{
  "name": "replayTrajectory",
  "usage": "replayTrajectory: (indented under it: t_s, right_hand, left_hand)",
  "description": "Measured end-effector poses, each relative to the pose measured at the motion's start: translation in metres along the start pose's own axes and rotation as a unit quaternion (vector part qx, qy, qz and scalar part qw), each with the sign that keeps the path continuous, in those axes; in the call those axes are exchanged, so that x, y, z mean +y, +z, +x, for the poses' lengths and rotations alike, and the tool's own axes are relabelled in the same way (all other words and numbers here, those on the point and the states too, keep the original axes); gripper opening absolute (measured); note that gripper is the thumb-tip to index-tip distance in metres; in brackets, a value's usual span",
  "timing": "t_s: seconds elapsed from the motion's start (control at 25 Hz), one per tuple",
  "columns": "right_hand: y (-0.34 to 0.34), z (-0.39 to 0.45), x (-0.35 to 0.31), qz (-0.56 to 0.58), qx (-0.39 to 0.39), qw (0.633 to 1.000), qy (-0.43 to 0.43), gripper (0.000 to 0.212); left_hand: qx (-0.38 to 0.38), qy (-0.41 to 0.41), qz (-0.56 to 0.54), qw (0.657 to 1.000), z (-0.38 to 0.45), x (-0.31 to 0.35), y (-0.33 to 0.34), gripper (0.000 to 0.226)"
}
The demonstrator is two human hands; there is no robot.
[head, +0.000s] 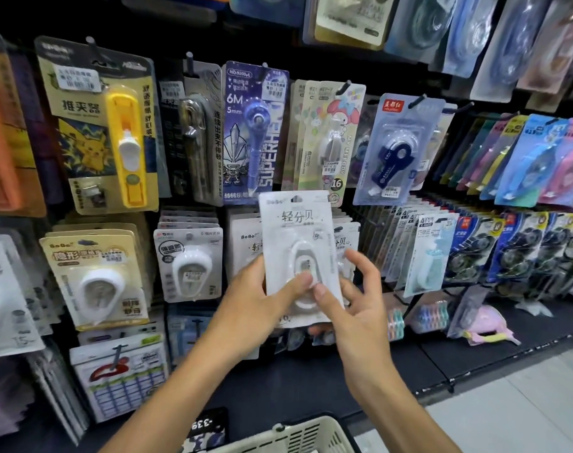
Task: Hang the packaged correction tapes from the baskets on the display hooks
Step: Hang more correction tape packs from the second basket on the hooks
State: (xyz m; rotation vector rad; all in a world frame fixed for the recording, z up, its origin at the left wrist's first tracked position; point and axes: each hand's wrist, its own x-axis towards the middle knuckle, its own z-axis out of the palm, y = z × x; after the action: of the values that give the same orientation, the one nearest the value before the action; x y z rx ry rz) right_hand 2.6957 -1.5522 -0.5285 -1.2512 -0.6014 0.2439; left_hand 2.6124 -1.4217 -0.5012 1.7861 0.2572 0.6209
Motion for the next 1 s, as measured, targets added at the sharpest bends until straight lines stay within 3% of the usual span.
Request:
replayTrajectory:
  t_s: [0.08, 0.2, 0.32, 0.52, 0.56, 0.6, 0.68, 0.72, 0.8, 1.0]
  right_hand:
    - [-0.011, 0.005, -0.001, -0.007, 0.067, 0.998, 0.016, 0.038]
    - [-0.042, 0.008, 0.002, -0.023, 0.124, 0.988, 0.09, 0.033]
    - [-0.054, 0.015, 0.008, -0.044, 0.137, 0.984, 0.105, 0.031]
    - [-0.047, 0.035, 0.019, -0.112, 0.09, 0.98, 0.137, 0.029]
    - [-0.049, 0.034, 0.024, -0.211, 0.078, 0.968, 0.111, 0.034]
    - [-0.054, 0.031, 0.03, -0.362, 0.065, 0.928, 0.058, 0.043]
    - [-0.061, 0.027, 0.042, -0.593, 0.013, 0.799, -0.094, 0.057]
    - [-0.061, 0.03, 0.046, -0.635, -0.031, 0.76, -0.136, 0.06]
    - [-0.056, 0.044, 0.049, -0.657, -0.108, 0.737, -0.118, 0.062]
    - [-0.037, 0.091, 0.051, -0.692, -0.163, 0.699, -0.077, 0.065]
  left_hand:
    - [0.038, 0.049, 0.217, 0.974, 0.005, -0.007, 0.001, 0.04]
    - [0.071, 0.088, 0.504, 0.856, 0.01, -0.022, -0.009, 0.062]
    - [0.042, 0.073, 0.576, 0.813, 0.01, -0.038, -0.018, 0.07]
    - [0.036, 0.1, 0.585, 0.804, 0.006, -0.041, -0.016, 0.074]
    - [0.038, 0.109, 0.588, 0.8, 0.005, -0.042, -0.016, 0.074]
    - [0.041, 0.116, 0.59, 0.798, 0.005, -0.042, -0.017, 0.073]
    - [0.033, 0.113, 0.601, 0.791, 0.004, -0.043, -0.018, 0.073]
    - [0.022, 0.108, 0.609, 0.785, 0.004, -0.043, -0.017, 0.073]
    - [0.0, 0.105, 0.627, 0.772, 0.005, -0.046, -0.016, 0.076]
    - [-0.002, 0.114, 0.643, 0.758, 0.006, -0.052, -0.014, 0.08]
